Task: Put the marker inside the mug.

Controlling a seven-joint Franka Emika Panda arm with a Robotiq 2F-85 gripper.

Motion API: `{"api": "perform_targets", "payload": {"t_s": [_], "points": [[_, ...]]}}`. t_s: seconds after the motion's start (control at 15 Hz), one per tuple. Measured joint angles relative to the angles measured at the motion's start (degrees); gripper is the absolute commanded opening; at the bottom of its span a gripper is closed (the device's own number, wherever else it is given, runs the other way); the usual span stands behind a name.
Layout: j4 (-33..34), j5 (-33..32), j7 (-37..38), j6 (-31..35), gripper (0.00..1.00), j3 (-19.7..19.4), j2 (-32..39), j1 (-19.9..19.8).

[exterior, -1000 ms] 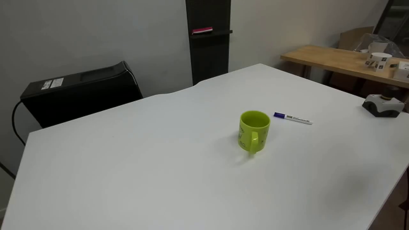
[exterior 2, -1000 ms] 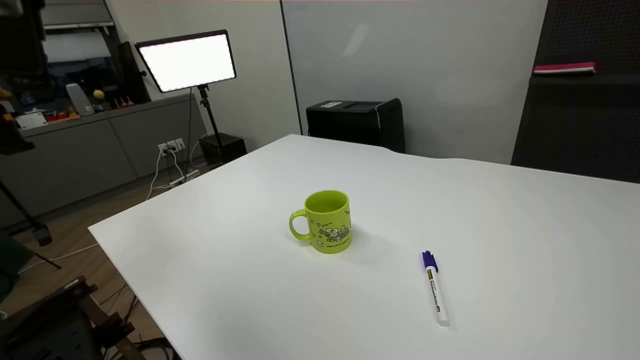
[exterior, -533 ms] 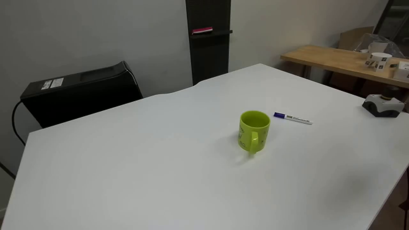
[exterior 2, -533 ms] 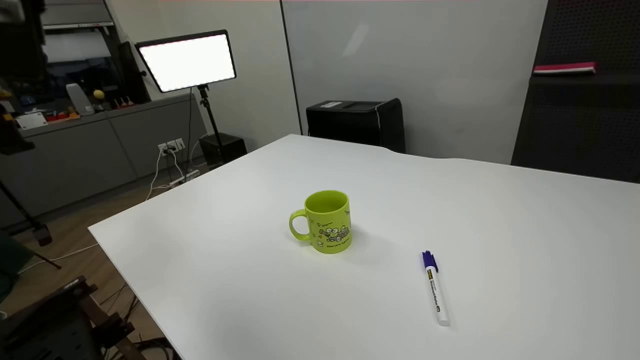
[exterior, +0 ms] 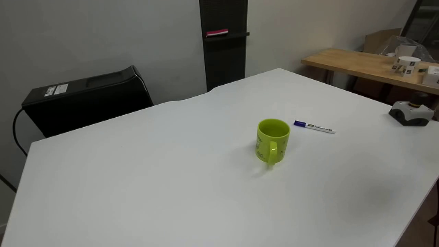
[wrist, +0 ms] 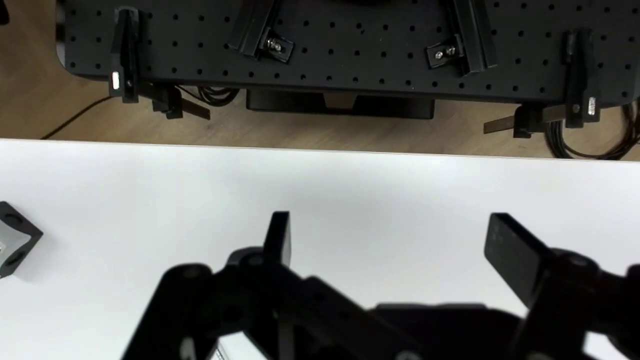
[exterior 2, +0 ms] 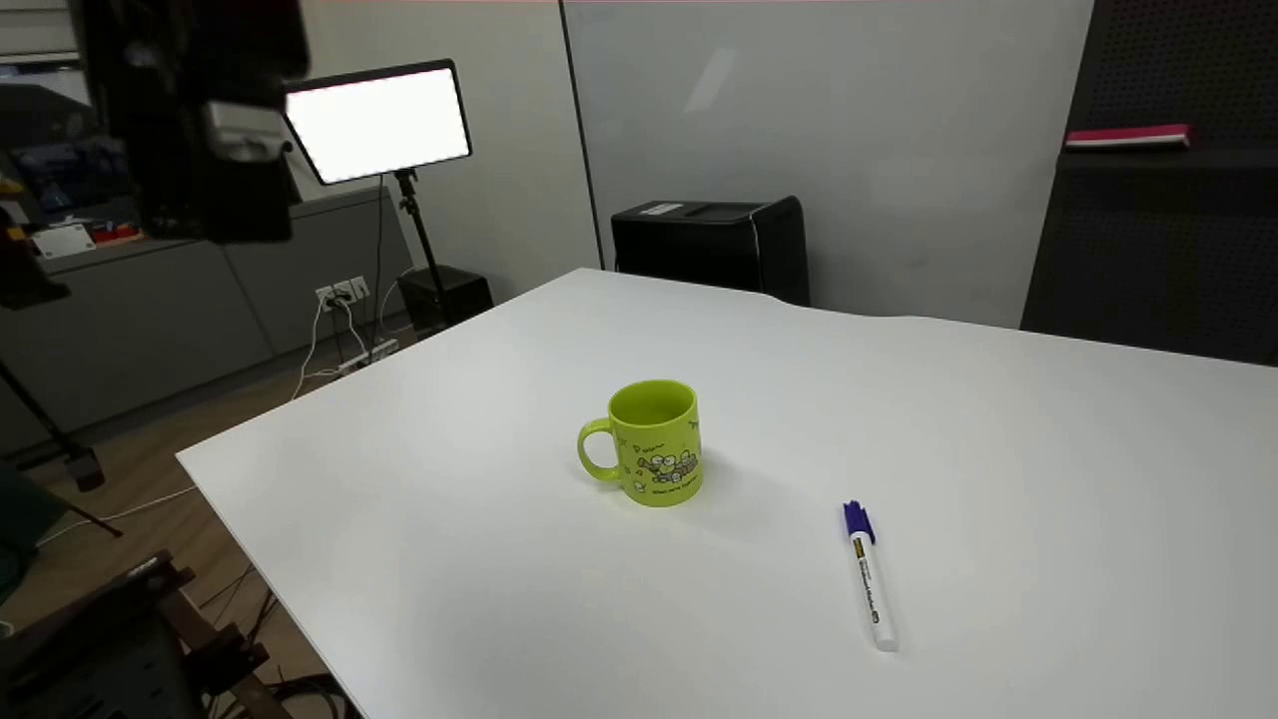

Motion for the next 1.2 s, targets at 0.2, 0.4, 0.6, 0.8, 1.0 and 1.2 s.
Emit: {"api": "perform_targets", "payload": {"t_s": [0.2, 0.4, 0.6, 0.8, 1.0, 1.2], "points": [[0.33, -1.38, -5.53, 2.31, 1.00, -2.58, 3.44, -0.02], [1.19, -4.22, -9.21, 4.51, 1.00, -4.38, 7.29, -0.21], [3.17, -7.50, -12.26, 7.12, 1.00, -5.75, 11.98, -0.72], [6.05, -9.37, -16.18, 9.55, 1.00, -7.42, 17.21, -1.40], [8.85, -10.37, -18.87, 13.28, 1.00, -9.16, 21.98, -2.61], [11.28, -10.70, -21.12, 16.86, 1.00, -10.66, 25.39, -4.20]]}}
